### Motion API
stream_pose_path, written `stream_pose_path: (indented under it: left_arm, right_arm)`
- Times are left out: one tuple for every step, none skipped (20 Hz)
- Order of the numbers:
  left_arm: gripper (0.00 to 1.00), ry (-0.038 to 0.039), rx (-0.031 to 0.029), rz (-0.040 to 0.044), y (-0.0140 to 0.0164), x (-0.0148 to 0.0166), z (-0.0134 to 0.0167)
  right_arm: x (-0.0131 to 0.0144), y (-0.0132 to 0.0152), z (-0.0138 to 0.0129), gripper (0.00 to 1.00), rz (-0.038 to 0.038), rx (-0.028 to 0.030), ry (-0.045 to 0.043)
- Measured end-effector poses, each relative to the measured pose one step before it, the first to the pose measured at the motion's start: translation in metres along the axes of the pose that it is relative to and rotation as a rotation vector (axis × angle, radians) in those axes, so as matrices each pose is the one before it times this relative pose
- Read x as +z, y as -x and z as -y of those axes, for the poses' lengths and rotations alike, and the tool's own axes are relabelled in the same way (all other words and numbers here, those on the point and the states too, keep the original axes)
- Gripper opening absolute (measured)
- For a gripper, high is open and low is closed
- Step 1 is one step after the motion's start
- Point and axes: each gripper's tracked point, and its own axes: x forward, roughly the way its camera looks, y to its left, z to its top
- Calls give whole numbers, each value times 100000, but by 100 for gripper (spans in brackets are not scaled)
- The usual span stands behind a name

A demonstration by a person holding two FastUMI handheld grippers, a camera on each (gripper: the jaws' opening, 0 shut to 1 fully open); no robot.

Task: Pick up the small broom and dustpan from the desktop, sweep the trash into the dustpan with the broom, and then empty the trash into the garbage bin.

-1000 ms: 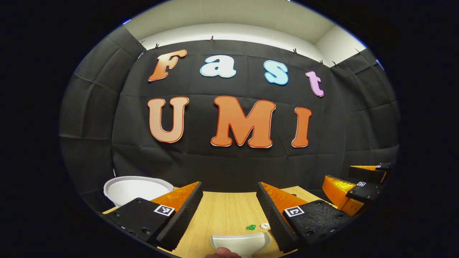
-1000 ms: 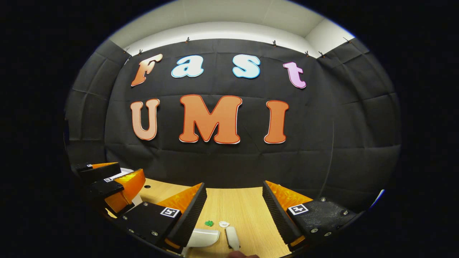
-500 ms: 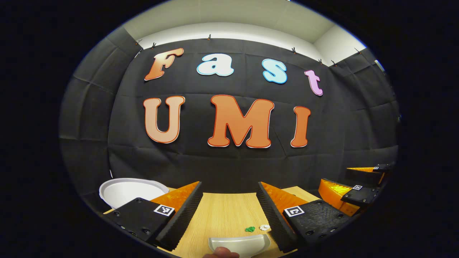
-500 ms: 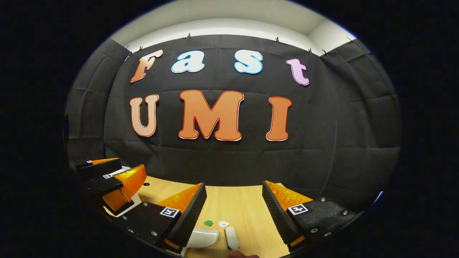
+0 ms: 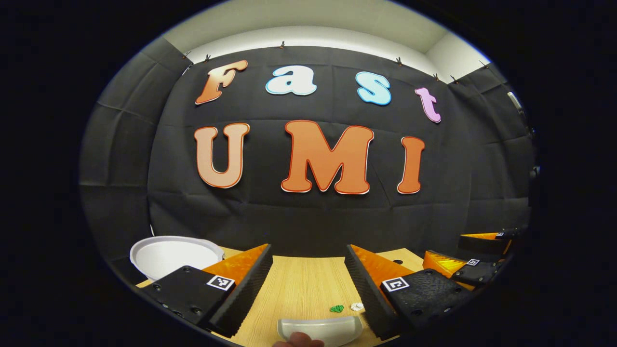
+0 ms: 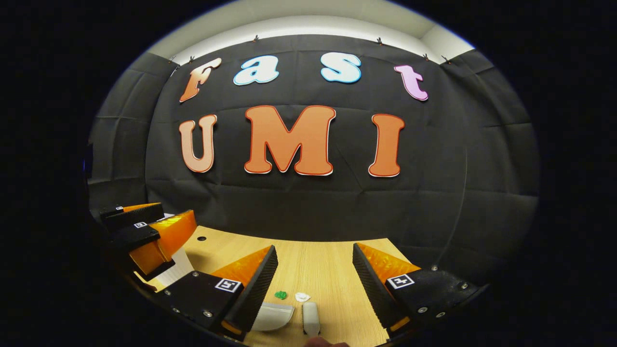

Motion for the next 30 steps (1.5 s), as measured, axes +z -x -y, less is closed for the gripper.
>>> stream_pose_path:
  left_arm:
    - [95, 33, -143, -481, -72, -49, 163]
    - [95, -23, -524, -879, -283, -348, 218]
    - [95, 375, -529, -1937, -269, -577, 242]
    - [95, 859, -373, -3223, -153, -930, 124]
    - [95, 827, -438, -2358, -225, -784, 153]
    - [95, 393, -1003, -3138, -142, -1025, 283]
    - [95, 362, -1110, -4616, -305, -1298, 268]
    - [95, 840, -1027, -5995, -238, -1859, 212]
    - [95, 1627, -1625, -6783, -321, -2136, 346]
    - [95, 1329, -985, -7291, -799, -2039, 49]
    - [95, 974, -540, -7502, -542, -2053, 104]
    - [95, 1032, -13, -6745, -930, -1850, 105]
    - [95, 1338, 265, -6651, -813, -1726, -225]
    - [96, 1914, -196, -6102, -633, -871, 213]
    - [96, 2125, 745, -7920, -791, -958, 112]
    - [96, 2289, 393, -8118, 541, -117, -20]
    - [97, 2295, 411, -5358, 161, -8, -74]
    - [98, 1026, 843, -5209, 155, -75, -71]
    - [98, 898, 993, -4987, 155, 17, -25]
    - [98, -159, 1354, -4865, 430, -330, 13]
    - [98, -120, 1716, -3684, 304, 309, -163]
    - [98, 237, 1214, -3872, 150, 518, -53]
    - [98, 587, 112, -3689, 80, 183, 64]
    - [98, 781, 578, -4739, 21, -271, -44]
    - [98, 1136, 852, -3934, 116, 146, -34]
    - [98, 1174, 619, -4215, 165, 525, 16]
    - [98, 1107, 775, -4496, 145, 709, 11]
    - [98, 734, 2085, -5681, 194, 752, -239]
    - [98, 983, 317, -3110, 390, 1372, 84]
    - [98, -166, -877, -2104, 348, 1732, 289]
  right_arm:
    - [24, -120, 81, 94, 158, 21, 101]
    - [-179, -278, -43, 94, -420, 328, 117]
    - [-629, -249, 80, 94, -1849, -334, 355]
    - [-809, -154, 6, 94, -2729, 416, -187]
    - [-526, -37, -123, 94, -1932, 730, -969]
    - [-550, -115, 154, 94, -1905, -432, -426]
    - [-766, -321, 162, 94, -2614, -614, 385]
    - [-1227, -481, 122, 94, -3985, -411, 479]
    - [-1308, -430, -130, 94, -4767, 73, -214]
    - [-1676, -253, 27, 94, -5103, 567, -766]
    - [-1508, -269, 21, 94, -4963, 657, -893]
    - [-1614, -346, -125, 94, -5455, 485, -438]
    - [-1456, -442, -35, 94, -4790, 1201, -323]
    - [-1406, -585, 31, 95, -4777, 621, 489]
    - [-1342, -379, 17, 95, -4410, 1160, 755]
    - [-1567, -622, -122, 94, -4944, 961, 1191]
    - [-1002, -456, 39, 95, -4393, 1152, 784]
    - [-1397, -636, 55, 95, -5004, 1242, 732]
    - [-1263, -769, -163, 95, -5054, 2018, 197]
    - [-1645, -966, 22, 95, -5816, 1653, 371]
    - [-1393, -851, 63, 95, -5014, 1848, 100]
    - [-1367, -978, 308, 95, -4925, -102, 64]
    - [-1288, -901, 44, 95, -5038, 1240, 308]
    - [-1276, -783, 33, 95, -5015, 1134, 283]
    - [-732, -575, 162, 95, -3939, 82, 237]
    - [-400, -478, 59, 95, -3291, 65, -41]
    - [-469, -263, 263, 95, -2243, -1309, 165]
    - [166, -499, 12, 95, -914, -361, -84]
    - [162, -475, 49, 95, -1318, -674, 16]
    - [-122, -390, -98, 95, -1761, -161, -502]
